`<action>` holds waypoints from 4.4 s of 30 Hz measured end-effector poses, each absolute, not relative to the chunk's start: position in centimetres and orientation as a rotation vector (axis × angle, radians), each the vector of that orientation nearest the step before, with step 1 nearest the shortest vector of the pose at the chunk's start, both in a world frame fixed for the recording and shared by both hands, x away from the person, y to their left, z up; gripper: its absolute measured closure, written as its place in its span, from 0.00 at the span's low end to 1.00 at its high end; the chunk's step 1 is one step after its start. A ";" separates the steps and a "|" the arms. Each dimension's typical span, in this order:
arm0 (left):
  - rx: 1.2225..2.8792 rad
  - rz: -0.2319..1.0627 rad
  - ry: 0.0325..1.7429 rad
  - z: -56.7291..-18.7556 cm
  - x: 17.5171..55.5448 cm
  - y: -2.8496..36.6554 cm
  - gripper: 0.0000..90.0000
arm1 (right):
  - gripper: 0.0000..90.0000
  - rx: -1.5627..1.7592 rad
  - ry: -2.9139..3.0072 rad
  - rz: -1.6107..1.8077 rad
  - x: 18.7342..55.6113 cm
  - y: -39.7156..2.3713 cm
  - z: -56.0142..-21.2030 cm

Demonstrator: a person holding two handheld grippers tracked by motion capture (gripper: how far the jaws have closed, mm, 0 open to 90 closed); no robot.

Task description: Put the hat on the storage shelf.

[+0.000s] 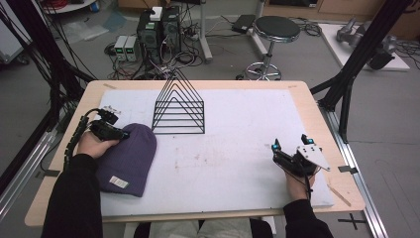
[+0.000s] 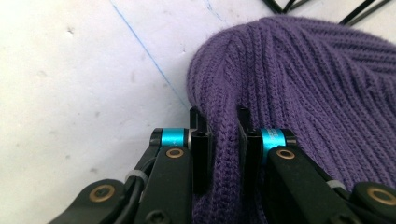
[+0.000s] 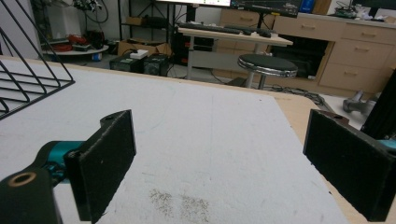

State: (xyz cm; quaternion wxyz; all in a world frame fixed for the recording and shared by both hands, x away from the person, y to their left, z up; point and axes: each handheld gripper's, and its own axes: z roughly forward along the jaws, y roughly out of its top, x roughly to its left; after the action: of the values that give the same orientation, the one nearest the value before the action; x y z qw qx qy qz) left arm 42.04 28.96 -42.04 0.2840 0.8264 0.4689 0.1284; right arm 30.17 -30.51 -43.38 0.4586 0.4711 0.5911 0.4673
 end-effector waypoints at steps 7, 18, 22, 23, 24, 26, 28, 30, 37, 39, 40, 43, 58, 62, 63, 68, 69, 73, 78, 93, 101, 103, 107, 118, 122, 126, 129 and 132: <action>2.150 0.414 1.208 -40.7 41.0 29.0 0.87 | 0.09 1.159 1.464 1.148 30.1 -30.4 -43.4; 1.986 0.546 1.084 -37.7 37.4 29.3 0.87 | 0.09 1.150 1.468 1.153 30.1 -30.2 -43.4; 1.944 0.593 1.049 -37.5 36.2 28.9 0.87 | 0.09 1.152 1.473 1.148 30.1 -30.1 -43.4; 1.928 0.604 1.042 -37.5 35.9 28.7 0.87 | 0.09 1.152 1.473 1.148 30.1 -30.1 -43.4; 1.913 0.613 1.037 -37.4 35.7 28.6 0.87 | 0.09 1.153 1.473 1.152 30.1 -30.0 -43.4; 1.883 0.637 1.018 -37.0 35.3 28.5 0.87 | 0.09 1.146 1.476 1.148 30.1 -30.0 -43.4; 1.869 0.646 1.010 -36.8 35.1 28.4 0.87 | 0.09 1.147 1.475 1.149 30.1 -30.0 -43.4; 1.831 0.660 0.991 -36.3 34.7 28.4 0.87 | 0.09 1.152 1.475 1.147 30.1 -30.0 -43.4; 1.732 0.731 0.938 -34.9 33.6 27.6 0.87 | 0.09 1.143 1.468 1.143 30.0 -30.0 -43.4; 1.714 0.741 0.933 -34.7 33.5 27.4 0.87 | 0.09 1.146 1.468 1.143 30.1 -30.0 -43.4; 1.684 0.750 0.921 -34.3 33.3 27.2 0.87 | 0.09 1.146 1.467 1.143 30.1 -30.0 -43.4; 1.657 0.774 0.888 -33.7 33.0 26.7 0.87 | 0.09 1.147 1.466 1.145 30.1 -30.0 -43.4; 1.453 0.906 0.727 -28.9 31.3 22.5 0.87 | 0.09 1.151 1.468 1.153 30.0 -30.1 -43.3; 1.383 0.917 0.670 -28.2 31.2 21.5 0.87 | 0.09 1.147 1.470 1.151 30.0 -30.1 -43.4; 1.364 0.921 0.666 -28.0 31.2 21.3 0.87 | 0.09 1.147 1.470 1.152 30.0 -30.1 -43.4; 1.298 0.919 0.628 -27.1 31.0 20.8 0.87 | 0.09 1.153 1.466 1.157 30.0 -30.1 -43.4; 1.291 0.921 0.621 -26.9 30.9 20.7 0.87 | 0.09 1.144 1.464 1.152 30.1 -30.2 -43.4; 1.263 0.905 0.591 -26.2 30.5 20.5 0.87 | 0.09 1.146 1.464 1.155 30.0 -30.1 -43.4; 1.250 0.897 0.569 -25.3 30.3 20.3 0.87 | 0.09 1.148 1.474 1.171 30.1 -30.1 -43.4; 1.219 0.834 0.556 -24.6 32.0 18.7 0.87 | 0.09 0.925 1.555 1.483 32.2 -24.7 -38.4; 1.225 0.809 0.523 -23.6 32.6 17.2 0.86 | 0.09 0.816 1.657 1.662 34.6 -22.6 -35.3; 1.231 0.807 0.518 -23.4 32.8 16.9 0.86 | 0.09 0.801 1.661 1.682 34.8 -22.3 -35.1; 1.242 0.791 0.507 -23.2 33.0 16.4 0.86 | 0.09 0.727 1.774 1.709 35.7 -20.5 -34.3; 1.245 0.773 0.473 -22.5 32.8 15.4 0.86 | 0.09 0.618 1.996 1.780 37.4 -13.7 -33.8; 1.251 0.771 0.465 -22.5 32.6 15.3 0.86 | 0.35 0.628 2.052 1.814 37.8 -11.9 -33.9; 1.260 0.786 0.467 -22.5 32.6 15.7 0.86 | 0.75 0.591 2.110 1.763 37.4 -11.2 -33.7; 1.267 0.803 0.475 -22.5 32.7 16.1 0.86 | 0.87 0.568 2.115 1.705 37.1 -11.1 -33.2; 1.268 0.818 0.490 -22.7 32.8 17.0 0.86 | 0.88 0.577 2.110 1.704 37.1 -11.4 -32.9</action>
State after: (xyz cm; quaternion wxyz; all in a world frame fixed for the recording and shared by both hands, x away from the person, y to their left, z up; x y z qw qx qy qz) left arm 32.84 17.04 -22.65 0.7016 0.5694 0.2199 0.3677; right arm 37.13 -11.37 -32.93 0.1834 0.2045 0.7479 0.6043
